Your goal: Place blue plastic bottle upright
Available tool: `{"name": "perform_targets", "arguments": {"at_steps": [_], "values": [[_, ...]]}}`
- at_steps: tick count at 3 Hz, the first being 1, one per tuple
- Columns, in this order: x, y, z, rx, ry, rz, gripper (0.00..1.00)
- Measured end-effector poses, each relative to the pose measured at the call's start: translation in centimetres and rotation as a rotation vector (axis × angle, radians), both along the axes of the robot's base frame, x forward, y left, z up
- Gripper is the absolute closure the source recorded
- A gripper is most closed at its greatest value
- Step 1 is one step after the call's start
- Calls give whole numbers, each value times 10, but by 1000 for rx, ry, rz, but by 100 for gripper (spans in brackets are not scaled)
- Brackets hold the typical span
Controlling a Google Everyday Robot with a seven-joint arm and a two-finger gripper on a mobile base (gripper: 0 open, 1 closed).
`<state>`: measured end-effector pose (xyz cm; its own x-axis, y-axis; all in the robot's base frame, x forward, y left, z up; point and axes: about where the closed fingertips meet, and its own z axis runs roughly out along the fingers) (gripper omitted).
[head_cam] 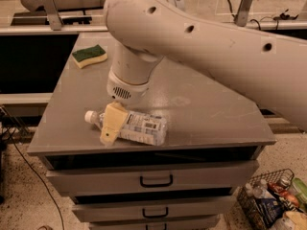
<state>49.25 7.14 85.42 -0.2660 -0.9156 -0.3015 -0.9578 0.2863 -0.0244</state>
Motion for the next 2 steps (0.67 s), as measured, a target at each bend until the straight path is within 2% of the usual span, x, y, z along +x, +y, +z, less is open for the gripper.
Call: {"name": "perform_targets", "arguments": {"at_steps": [2], "values": [[-1, 17, 5, 24, -30, -8, 65]]}}
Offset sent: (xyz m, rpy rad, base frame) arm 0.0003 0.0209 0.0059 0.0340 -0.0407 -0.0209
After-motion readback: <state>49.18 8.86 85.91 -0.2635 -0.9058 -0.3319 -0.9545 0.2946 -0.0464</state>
